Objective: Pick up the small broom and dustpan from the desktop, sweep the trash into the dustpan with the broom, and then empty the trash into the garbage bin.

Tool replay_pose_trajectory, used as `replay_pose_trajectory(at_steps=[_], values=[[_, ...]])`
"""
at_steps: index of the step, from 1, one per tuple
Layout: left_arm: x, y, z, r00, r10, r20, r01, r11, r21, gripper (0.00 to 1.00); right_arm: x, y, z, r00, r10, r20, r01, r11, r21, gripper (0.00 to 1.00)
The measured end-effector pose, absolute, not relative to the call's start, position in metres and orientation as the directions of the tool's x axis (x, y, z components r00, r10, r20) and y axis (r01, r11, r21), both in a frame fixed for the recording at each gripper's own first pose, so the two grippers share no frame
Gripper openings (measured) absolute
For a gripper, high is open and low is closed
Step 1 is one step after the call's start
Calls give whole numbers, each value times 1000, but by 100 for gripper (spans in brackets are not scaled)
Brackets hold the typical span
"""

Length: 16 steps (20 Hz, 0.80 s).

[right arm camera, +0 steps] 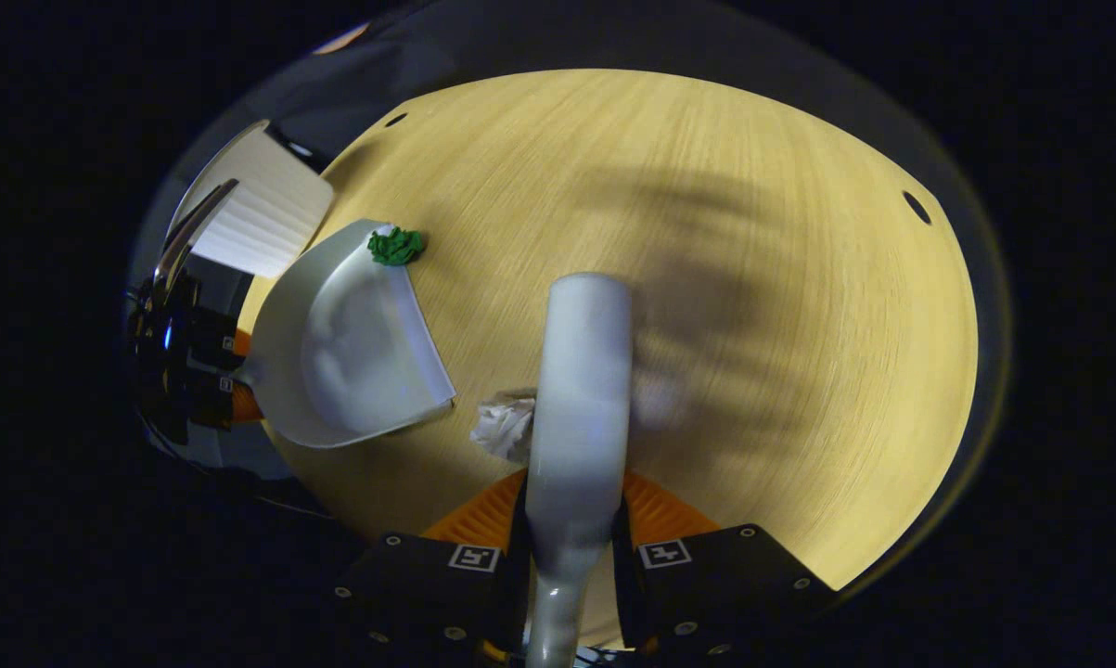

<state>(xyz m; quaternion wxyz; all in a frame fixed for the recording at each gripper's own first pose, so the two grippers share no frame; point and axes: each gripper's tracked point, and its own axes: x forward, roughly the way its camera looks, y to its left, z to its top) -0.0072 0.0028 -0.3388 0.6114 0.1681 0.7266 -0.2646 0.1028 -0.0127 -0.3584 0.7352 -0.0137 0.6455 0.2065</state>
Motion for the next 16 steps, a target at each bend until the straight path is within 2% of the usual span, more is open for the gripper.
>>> replay_pose_trajectory(at_steps=[3, 4, 6, 16], values=[[-11, -1, -337, -197, -90, -976, 542, 820, -185, 32, 106, 5, -359, 109, 297, -949, -184, 944, 274, 40], [-10, -2, -337, -197, -94, -976, 545, 817, -189, 34, 111, 14, -357, 117, 311, -943, -175, 941, 289, 39], [-14, -1, -338, -200, -90, -976, 556, 809, -189, 32, 117, 33, -358, 124, 339, -933, -195, 930, 312, 39], [-6, 11, -332, -201, -74, -977, 627, 756, -187, 32, 160, 85, -352, 36, 375, -926, -560, 775, 292, 39]])
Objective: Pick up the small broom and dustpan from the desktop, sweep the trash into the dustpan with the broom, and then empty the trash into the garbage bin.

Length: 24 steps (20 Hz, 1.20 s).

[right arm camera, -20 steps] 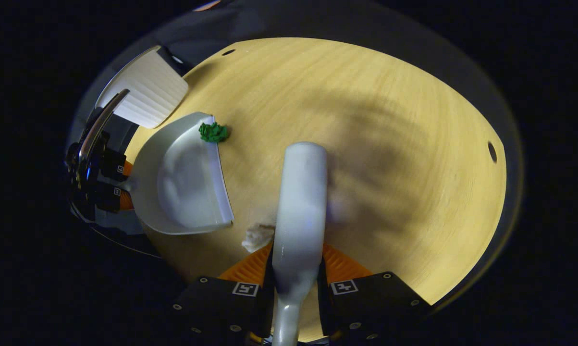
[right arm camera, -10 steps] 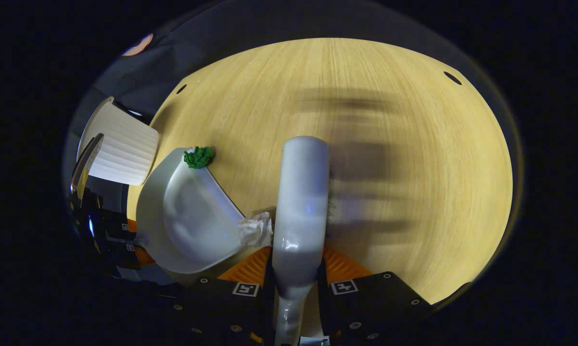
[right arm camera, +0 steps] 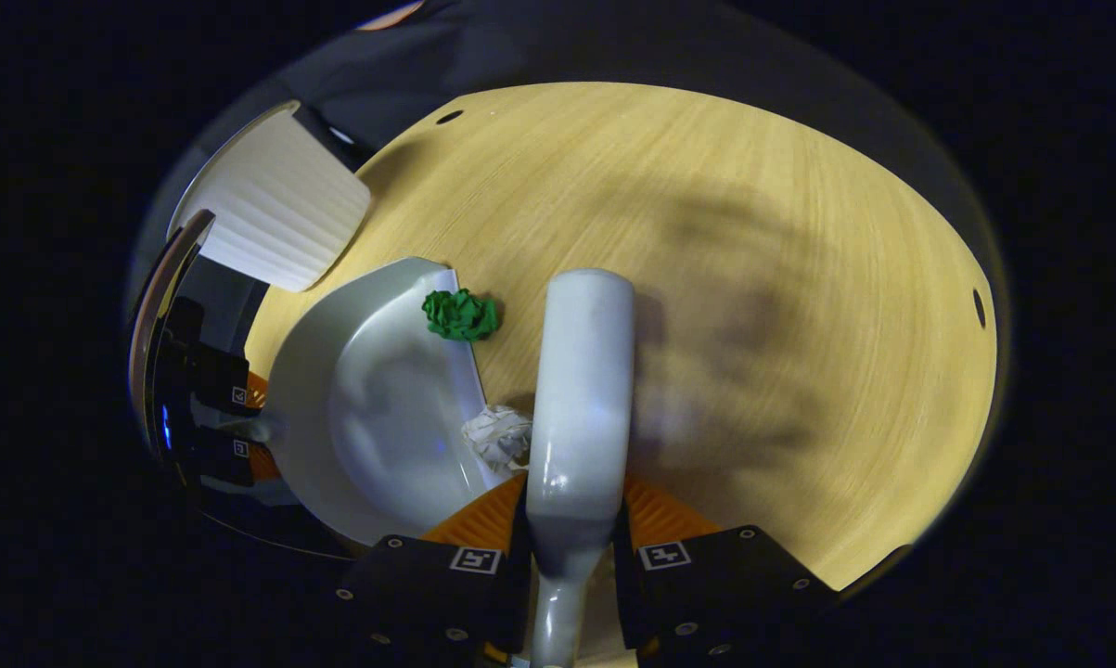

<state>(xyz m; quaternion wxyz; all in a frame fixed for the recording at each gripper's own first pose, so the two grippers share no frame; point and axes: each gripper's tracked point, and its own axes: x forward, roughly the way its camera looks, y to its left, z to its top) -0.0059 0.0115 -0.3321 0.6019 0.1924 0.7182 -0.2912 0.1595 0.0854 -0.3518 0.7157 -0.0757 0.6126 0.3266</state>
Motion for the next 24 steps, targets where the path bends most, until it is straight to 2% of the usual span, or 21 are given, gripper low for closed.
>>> replay_pose_trajectory(at_steps=[6, 7, 8, 9, 10, 14, 20, 24], values=[[-8, 10, -335, -201, -84, -976, 630, 752, -194, 32, 158, 129, -350, -95, 434, -896, -683, 627, 376, 39], [-8, 10, -334, -200, -84, -976, 631, 751, -195, 32, 154, 131, -348, -117, 443, -889, -686, 611, 395, 39], [-9, 9, -334, -202, -87, -975, 632, 749, -198, 32, 147, 132, -343, -148, 458, -877, -682, 595, 425, 44], [-8, 9, -335, -201, -95, -975, 637, 744, -204, 32, 140, 135, -337, -187, 482, -856, -675, 570, 469, 39], [-7, 10, -336, -205, -103, -973, 635, 743, -212, 32, 132, 137, -334, -231, 490, -841, -665, 551, 504, 40], [-9, 13, -337, -207, -93, -974, 621, 756, -204, 32, 121, 138, -329, -286, 494, -821, -672, 507, 539, 39], [-13, 8, -335, -194, -108, -975, 544, 815, -198, 32, 126, 125, -328, -186, 500, -846, -650, 583, 487, 39], [-17, 2, -333, -170, -121, -978, 447, 875, -185, 32, 137, 97, -334, -33, 442, -897, -588, 717, 375, 40]])
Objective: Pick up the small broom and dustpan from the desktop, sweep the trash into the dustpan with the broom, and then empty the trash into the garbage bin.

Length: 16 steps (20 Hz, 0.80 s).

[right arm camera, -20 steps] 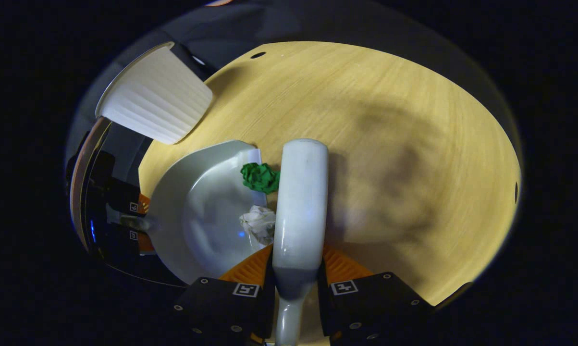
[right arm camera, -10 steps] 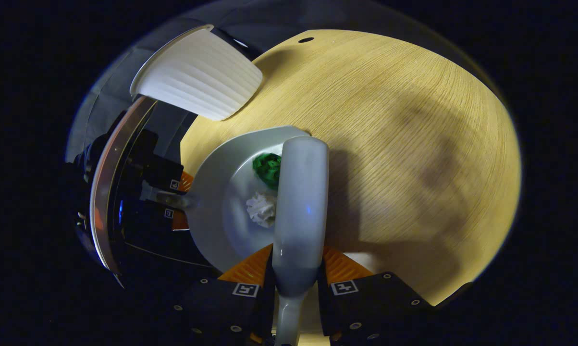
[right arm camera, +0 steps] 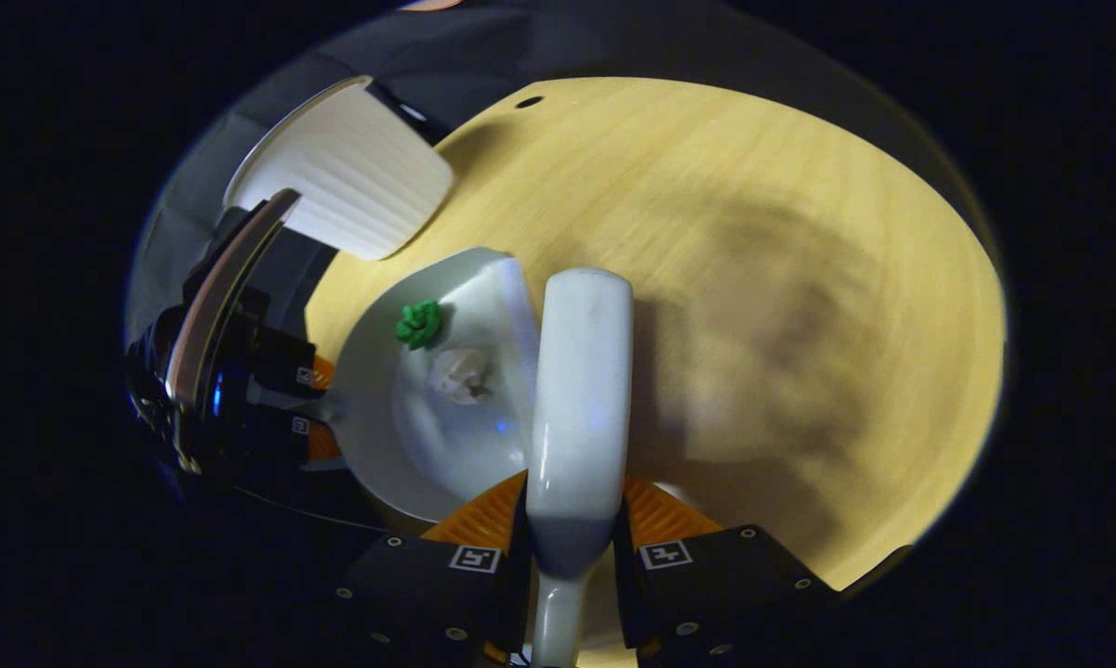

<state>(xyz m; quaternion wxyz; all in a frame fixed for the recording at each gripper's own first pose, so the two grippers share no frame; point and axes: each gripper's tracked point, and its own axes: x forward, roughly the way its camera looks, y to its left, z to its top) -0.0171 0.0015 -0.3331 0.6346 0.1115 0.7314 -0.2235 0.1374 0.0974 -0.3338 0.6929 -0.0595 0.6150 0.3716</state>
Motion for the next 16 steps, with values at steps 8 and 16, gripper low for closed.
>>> replay_pose_trajectory(at_steps=[8, 16], values=[[-18, -18, -347, -143, -89, -986, 288, 949, -127, 32, 100, 45, -357, 102, 254, -962, -290, 932, 215, 39], [-4, -50, -348, -131, -76, -988, 131, 987, -94, 32, 74, 51, -385, 102, 116, -988, -115, 988, 104, 40]])
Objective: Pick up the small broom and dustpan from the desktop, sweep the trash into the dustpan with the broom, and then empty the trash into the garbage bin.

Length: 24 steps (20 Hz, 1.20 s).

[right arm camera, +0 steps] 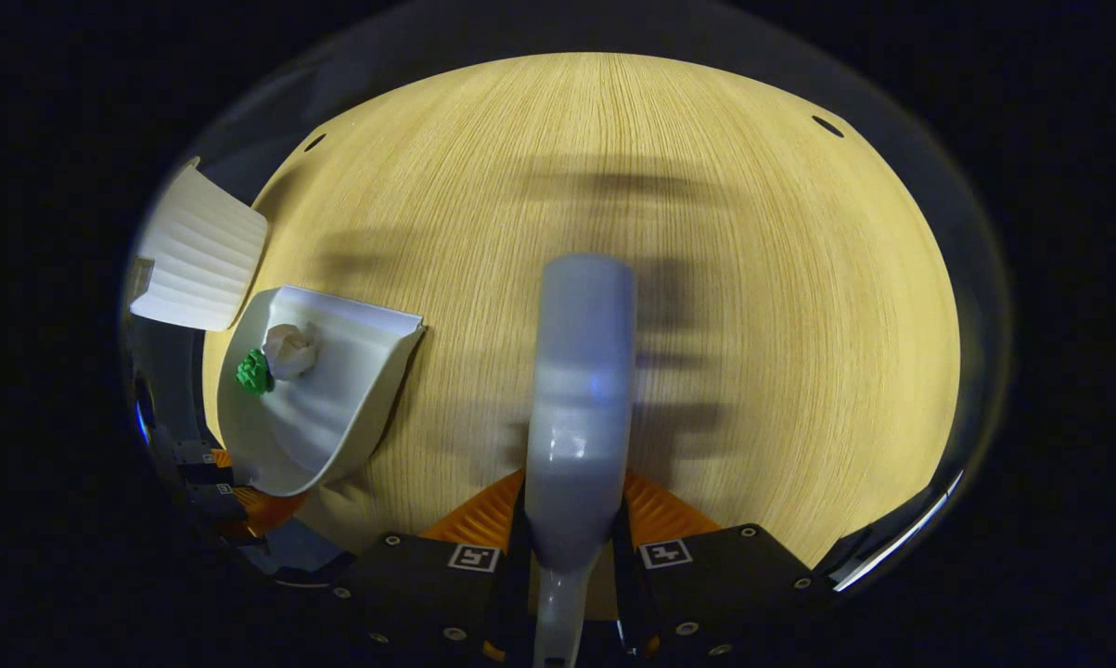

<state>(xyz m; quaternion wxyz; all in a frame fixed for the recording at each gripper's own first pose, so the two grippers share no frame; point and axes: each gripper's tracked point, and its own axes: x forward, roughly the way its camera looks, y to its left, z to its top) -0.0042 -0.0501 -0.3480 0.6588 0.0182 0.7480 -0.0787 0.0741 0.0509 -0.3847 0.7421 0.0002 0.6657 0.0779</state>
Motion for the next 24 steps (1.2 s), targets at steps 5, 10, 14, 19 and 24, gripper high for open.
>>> replay_pose_trajectory(at_steps=[5, 10, 14, 19, 24], values=[[7, -63, -340, -88, -76, -993, 79, 993, -83, 32, 77, 53, -392, 139, 114, -984, -135, 986, 95, 36], [17, -63, -316, -18, -78, -997, 75, 994, -79, 32, 75, 65, -385, 144, 152, -978, -158, 979, 129, 67], [27, -62, -268, 41, -86, -995, 71, 994, -83, 32, 73, 63, -385, 159, 153, -975, -166, 978, 127, 88], [43, -52, -238, 120, -93, -988, 42, 995, -88, 32, 77, 48, -376, 203, 149, -968, -132, 983, 124, 95], [58, -40, -228, 203, -71, -976, 47, 997, -63, 32, 87, 30, -353, 296, 132, -946, -107, 989, 104, 95]])
